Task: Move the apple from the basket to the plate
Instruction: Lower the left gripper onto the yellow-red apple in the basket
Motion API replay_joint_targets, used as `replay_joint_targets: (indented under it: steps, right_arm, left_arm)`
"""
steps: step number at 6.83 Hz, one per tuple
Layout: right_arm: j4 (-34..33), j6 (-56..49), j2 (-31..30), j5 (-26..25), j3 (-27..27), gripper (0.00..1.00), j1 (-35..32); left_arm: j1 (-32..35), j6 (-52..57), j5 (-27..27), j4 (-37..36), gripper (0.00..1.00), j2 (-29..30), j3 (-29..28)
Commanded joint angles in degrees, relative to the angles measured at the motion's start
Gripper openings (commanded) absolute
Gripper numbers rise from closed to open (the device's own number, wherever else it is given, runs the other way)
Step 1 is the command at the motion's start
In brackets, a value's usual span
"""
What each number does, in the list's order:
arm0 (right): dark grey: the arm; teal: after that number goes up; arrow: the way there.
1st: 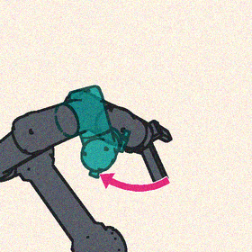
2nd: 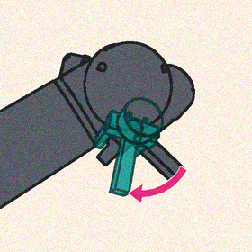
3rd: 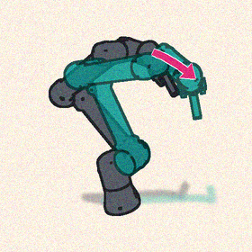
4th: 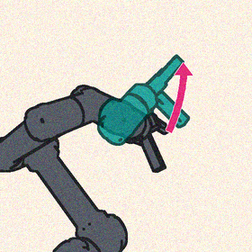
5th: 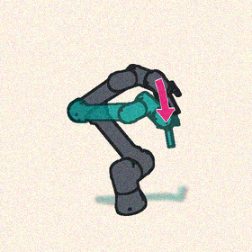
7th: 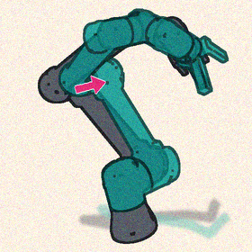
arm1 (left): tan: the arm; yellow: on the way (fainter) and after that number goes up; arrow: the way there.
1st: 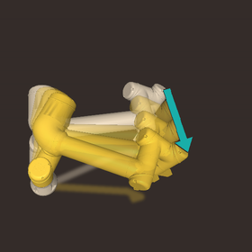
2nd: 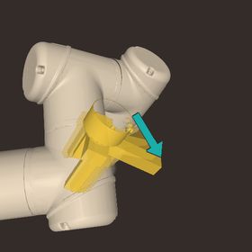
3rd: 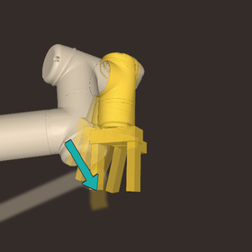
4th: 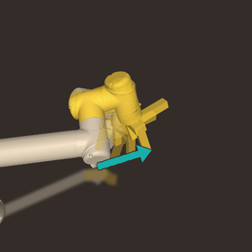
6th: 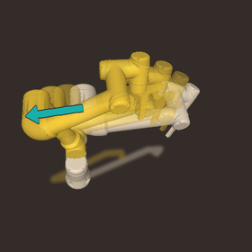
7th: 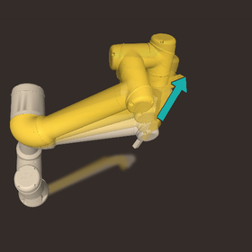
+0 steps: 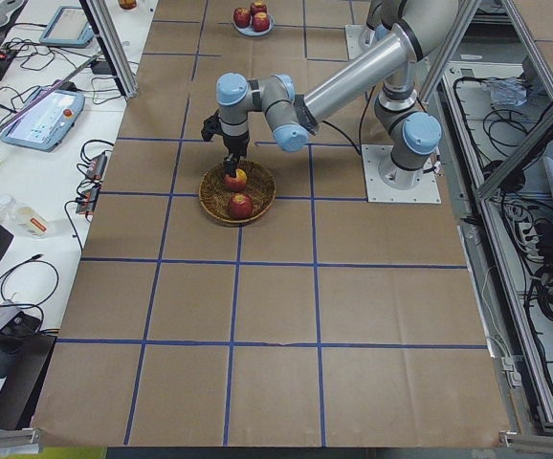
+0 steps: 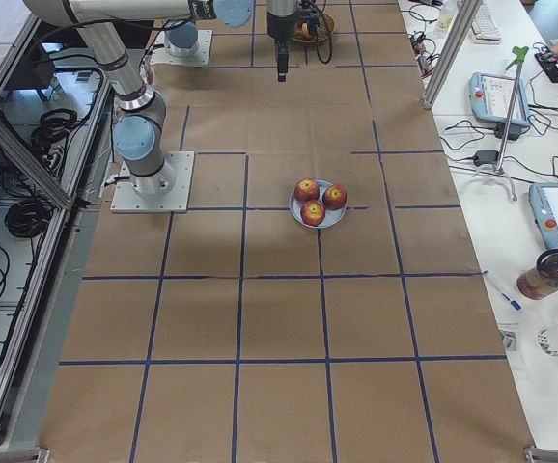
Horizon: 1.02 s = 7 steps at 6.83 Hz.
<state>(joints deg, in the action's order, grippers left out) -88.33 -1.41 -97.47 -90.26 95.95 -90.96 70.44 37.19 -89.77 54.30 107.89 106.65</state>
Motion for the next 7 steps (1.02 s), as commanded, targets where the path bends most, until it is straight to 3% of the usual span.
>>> replay_joint_targets:
  steps: [1,7]
  right_arm:
    - [0.0,0.0,0.0,0.0,-0.1,1.00,0.0]
    - [0.0,0.0,0.0,0.0,-0.1,1.00,0.0]
  left_arm:
    - [-0.1,0.4,2.9,-1.9,0.99,4.0,-0.7]
    - [0.0,3.5,-0.2,-2.5,0.99,5.8,-0.8]
